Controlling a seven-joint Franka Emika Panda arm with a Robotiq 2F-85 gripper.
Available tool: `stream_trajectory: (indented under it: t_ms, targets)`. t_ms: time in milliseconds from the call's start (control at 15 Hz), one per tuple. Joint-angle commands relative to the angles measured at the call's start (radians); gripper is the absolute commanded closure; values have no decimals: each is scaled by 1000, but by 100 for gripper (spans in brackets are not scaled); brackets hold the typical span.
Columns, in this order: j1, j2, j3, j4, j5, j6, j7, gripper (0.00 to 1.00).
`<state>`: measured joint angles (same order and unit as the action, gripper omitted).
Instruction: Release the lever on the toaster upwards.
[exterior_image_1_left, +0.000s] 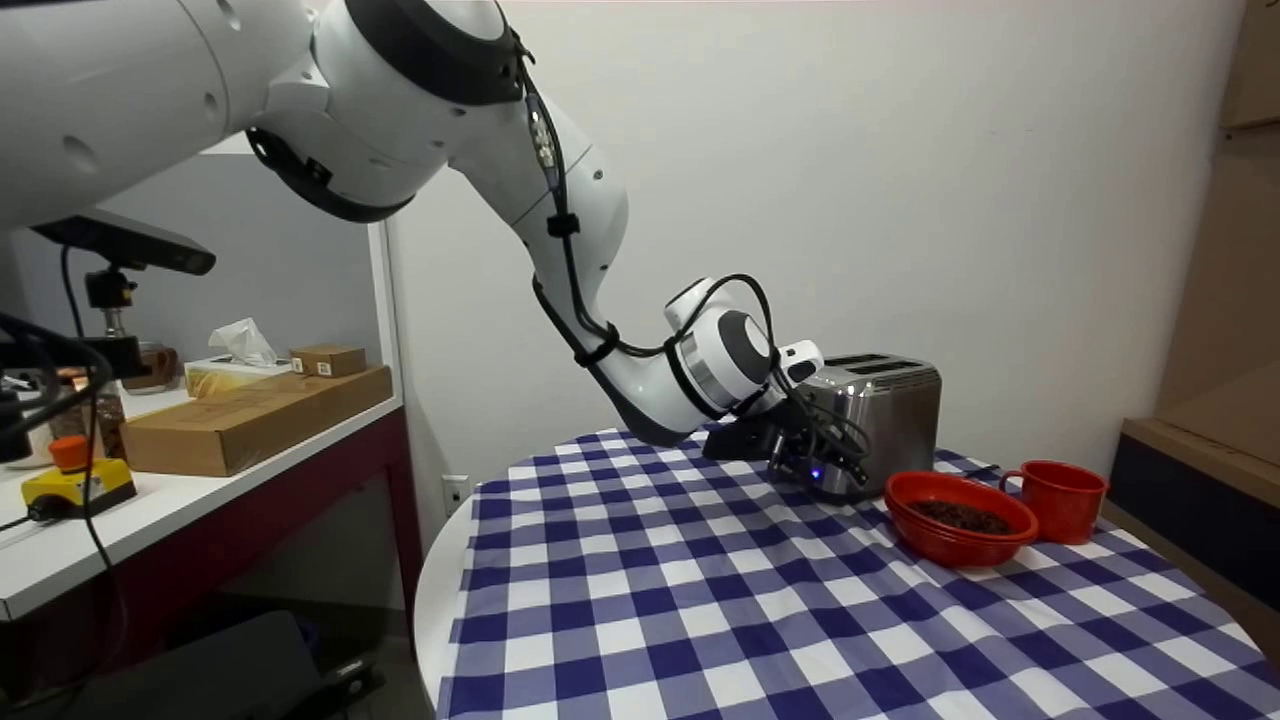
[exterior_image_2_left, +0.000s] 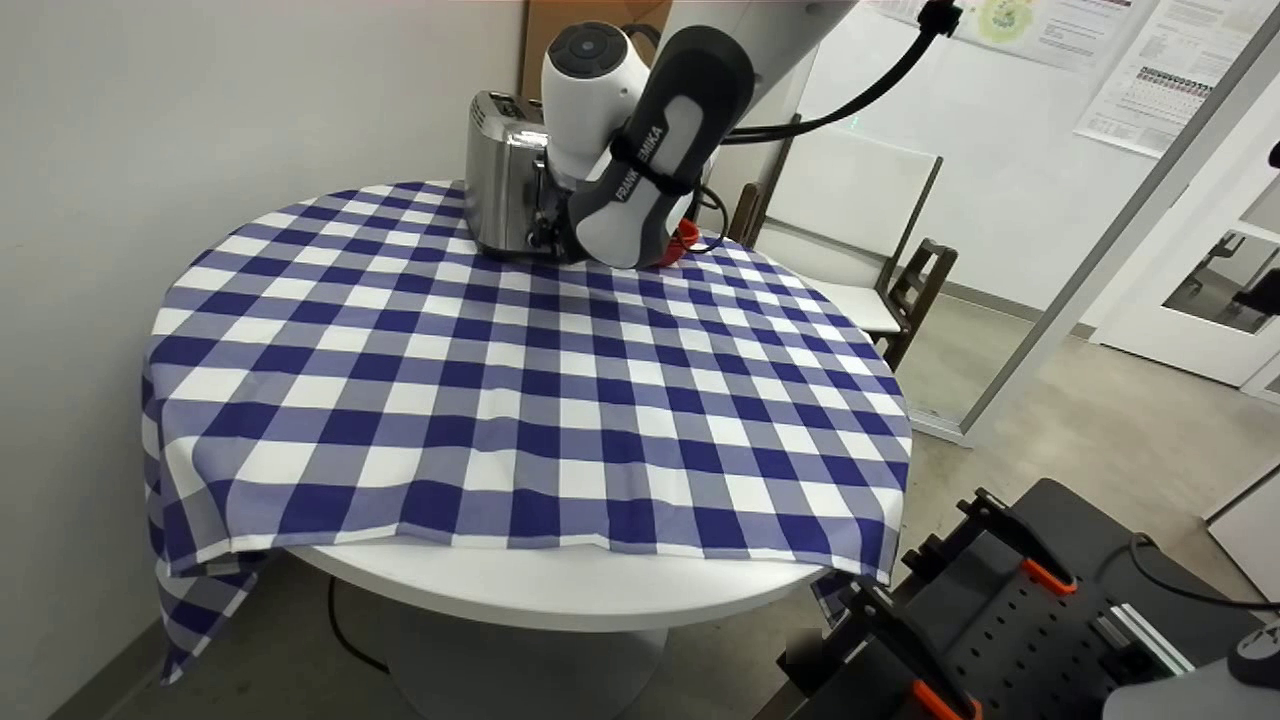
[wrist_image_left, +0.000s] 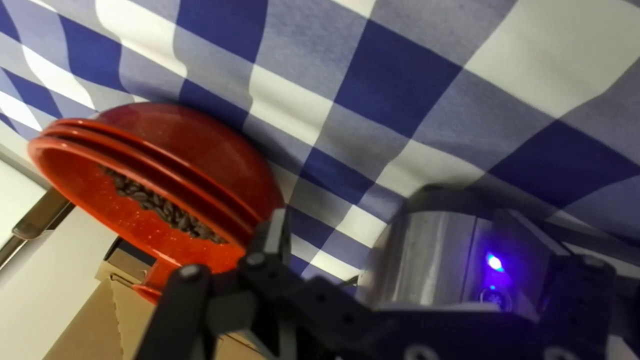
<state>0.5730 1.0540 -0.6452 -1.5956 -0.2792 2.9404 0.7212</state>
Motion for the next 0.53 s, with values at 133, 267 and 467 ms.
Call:
stream_trajectory:
  t_ms: [133,267,467]
  targets:
    - [10,19,-18,19,51,22,-6,0]
    - [-31,-23,50,11,52,-25,-73,0]
    - [-146,-121,231,-7,59,-126,-229,0]
